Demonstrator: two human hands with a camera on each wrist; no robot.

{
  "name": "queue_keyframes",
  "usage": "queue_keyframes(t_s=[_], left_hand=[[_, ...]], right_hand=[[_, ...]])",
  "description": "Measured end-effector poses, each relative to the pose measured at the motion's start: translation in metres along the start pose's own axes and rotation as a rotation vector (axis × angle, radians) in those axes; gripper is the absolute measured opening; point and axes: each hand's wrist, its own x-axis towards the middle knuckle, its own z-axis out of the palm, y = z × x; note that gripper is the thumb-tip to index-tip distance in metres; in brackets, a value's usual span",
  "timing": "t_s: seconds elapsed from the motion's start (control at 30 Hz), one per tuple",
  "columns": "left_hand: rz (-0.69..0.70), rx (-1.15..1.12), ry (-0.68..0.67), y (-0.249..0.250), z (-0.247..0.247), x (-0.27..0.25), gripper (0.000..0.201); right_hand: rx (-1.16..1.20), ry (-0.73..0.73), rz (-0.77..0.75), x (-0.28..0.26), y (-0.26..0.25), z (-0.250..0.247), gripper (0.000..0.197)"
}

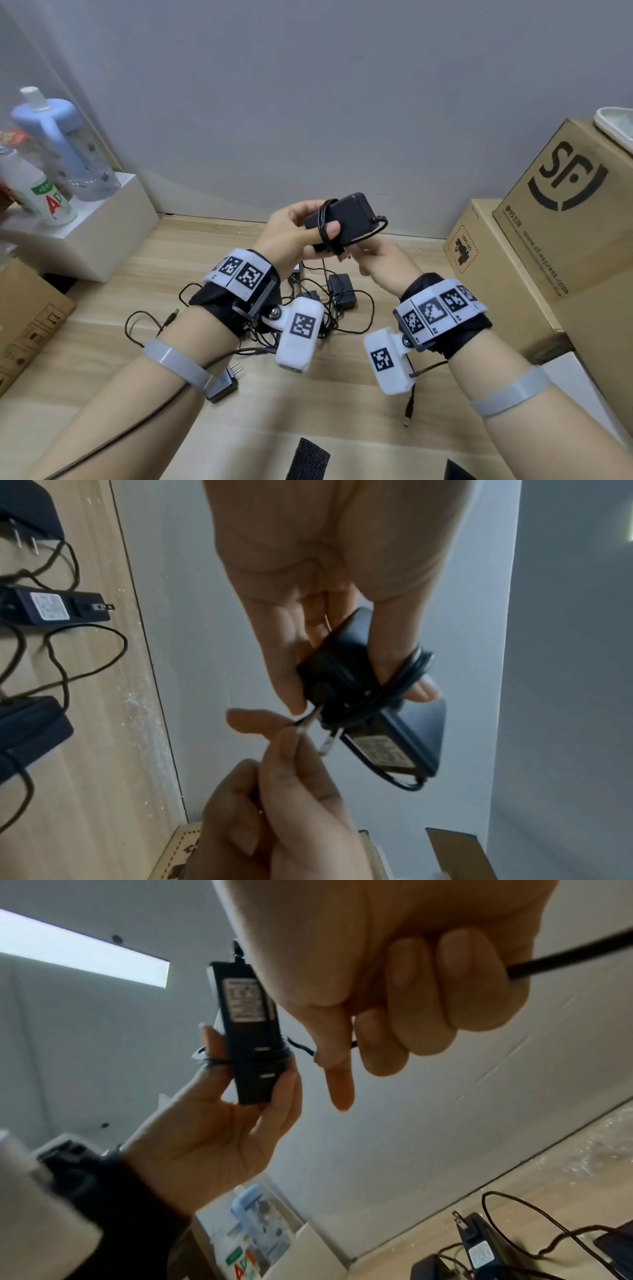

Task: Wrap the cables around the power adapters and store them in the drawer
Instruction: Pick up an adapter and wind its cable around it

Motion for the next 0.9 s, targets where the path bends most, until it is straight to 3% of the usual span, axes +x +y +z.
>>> queue_keyframes(t_s=[0.1, 0.27, 0.47, 0.53, 0.67, 0.8, 0.9], left_hand=[[0.0, 0.067, 0.065, -0.005, 0.001, 0.002, 0.026], [0.027, 0.174, 0.137, -0.008, 0.004, 0.0, 0.026], [0.037, 0.197, 0.189, -0.007, 0.004, 0.006, 0.034], [0.068, 0.296, 0.215, -0.01, 0.002, 0.007, 0.034], [0.114, 0.569, 0.21, -0.015, -0.005, 0.01, 0.042], [0.056, 0.737, 0.072, -0.016, -0.008, 0.009, 0.042], [-0.003, 0.73, -0.038, -0.013, -0.008, 0.007, 0.041]], right_hand=[[-0.117, -0.125, -0.025, -0.002, 0.003, 0.008, 0.022], [-0.236, -0.222, 0.01, -0.006, 0.004, 0.01, 0.028], [-0.223, -0.234, 0.002, -0.009, -0.002, 0.008, 0.029], [-0.253, -0.231, -0.037, -0.012, -0.005, 0.006, 0.028], [-0.389, -0.132, -0.124, -0.016, -0.019, -0.005, 0.021], [-0.367, 0.032, -0.162, -0.011, -0.023, -0.019, 0.013], [-0.304, 0.09, -0.152, -0.006, -0.021, -0.022, 0.008]])
